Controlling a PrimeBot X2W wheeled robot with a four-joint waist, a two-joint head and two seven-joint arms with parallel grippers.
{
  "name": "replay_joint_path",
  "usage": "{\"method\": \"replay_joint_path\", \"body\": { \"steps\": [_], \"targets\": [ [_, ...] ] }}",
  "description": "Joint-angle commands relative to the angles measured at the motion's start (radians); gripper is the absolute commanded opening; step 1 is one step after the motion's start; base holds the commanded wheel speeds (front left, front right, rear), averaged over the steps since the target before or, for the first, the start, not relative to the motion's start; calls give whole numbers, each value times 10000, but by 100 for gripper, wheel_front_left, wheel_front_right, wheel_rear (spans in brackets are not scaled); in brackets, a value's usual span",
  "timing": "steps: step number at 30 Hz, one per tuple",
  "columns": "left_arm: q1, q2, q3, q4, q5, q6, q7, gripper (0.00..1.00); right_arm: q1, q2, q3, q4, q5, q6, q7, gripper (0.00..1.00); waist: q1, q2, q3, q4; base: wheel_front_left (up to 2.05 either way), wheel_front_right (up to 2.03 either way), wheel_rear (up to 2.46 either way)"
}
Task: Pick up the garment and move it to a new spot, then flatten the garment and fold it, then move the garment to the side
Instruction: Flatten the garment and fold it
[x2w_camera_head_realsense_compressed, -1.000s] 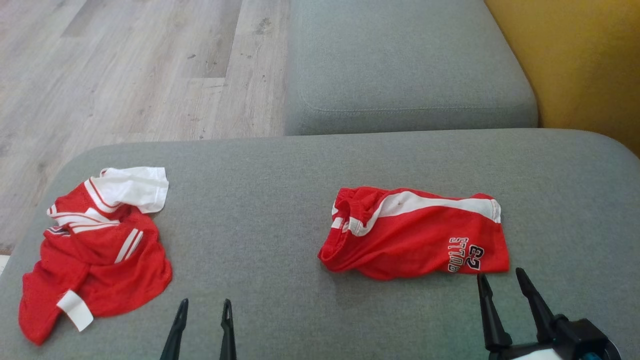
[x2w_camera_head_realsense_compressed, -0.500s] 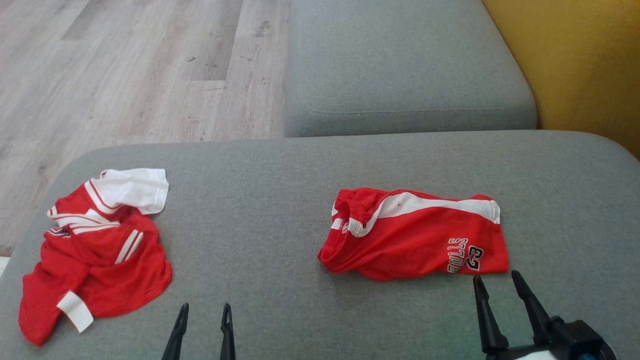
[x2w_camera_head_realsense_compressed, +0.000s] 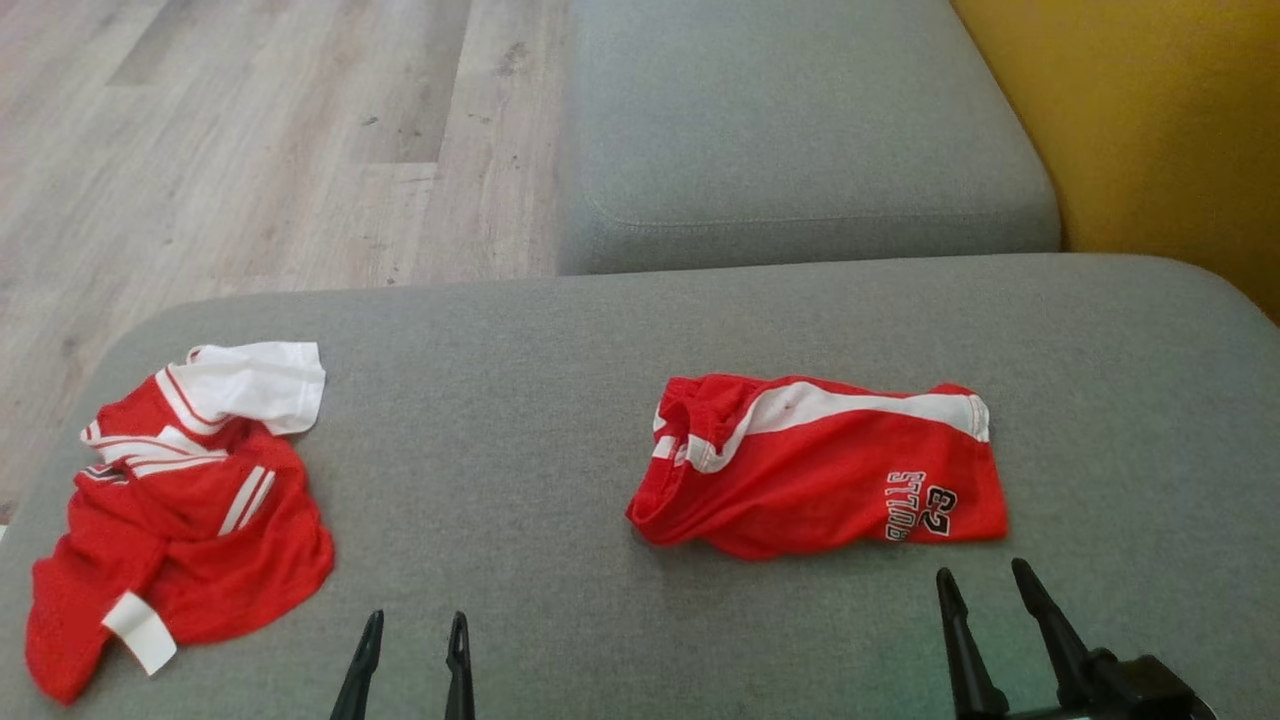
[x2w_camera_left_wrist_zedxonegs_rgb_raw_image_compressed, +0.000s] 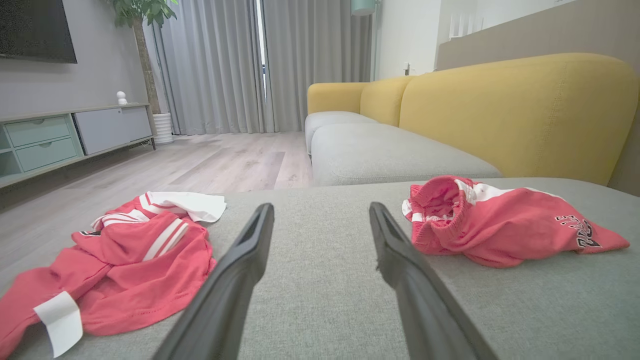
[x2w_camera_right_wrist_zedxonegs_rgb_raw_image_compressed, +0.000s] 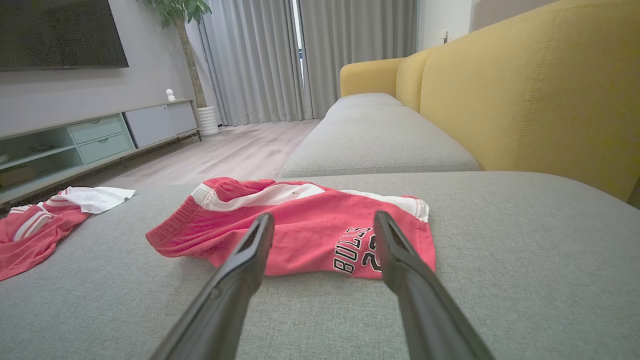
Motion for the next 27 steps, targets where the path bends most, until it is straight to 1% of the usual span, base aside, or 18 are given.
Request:
{"method": "replay_joint_path", "body": {
  "steps": [1,6,9,10,12,17,20,23,27],
  "targets": [
    [-488,-162,312,-147,54,-11,-64,100,-413,-66,256,-306,-81,-7,-53,100,0,0,116,-107,0,0,0],
    [-1295,-166,-28,431,40,-271,-64,100,-526,-66,276,-357,-186,-7,-53,100,0,0,503,-340,0,0,0],
    [-2075,-167,-440,1082,-76,-610,-55,100,-587,-66,184,-449,-211,-7,-53,100,0,0,779,-417,0,0,0],
    [-2075,-167,-440,1082,-76,-610,-55,100,-587,-66,184,-449,-211,-7,-53,100,0,0,779,-417,0,0,0],
    [-2768,-168,-772,1599,-212,-857,209,100,-622,-66,187,-458,-219,-7,-53,100,0,0,964,-468,0,0,0],
    [-4702,-168,-1673,2238,-575,-1265,1543,100,-808,-66,401,-393,-253,-7,-53,100,0,0,1430,-636,0,0,0],
    [-5671,-169,-2352,2556,-945,-1446,2786,100,-903,-66,510,-366,-325,-7,-53,100,0,0,1666,-713,0,0,0],
    [-6490,-169,-2810,2803,-1253,-1316,3819,100,-1108,-66,671,-341,-412,-7,-53,100,0,0,2004,-857,0,0,0],
    [-7235,-169,-3017,3228,-1575,-1057,4459,100,-1434,-66,849,-341,-454,-7,-53,100,0,0,2377,-1043,0,0,0]
  ]
}}
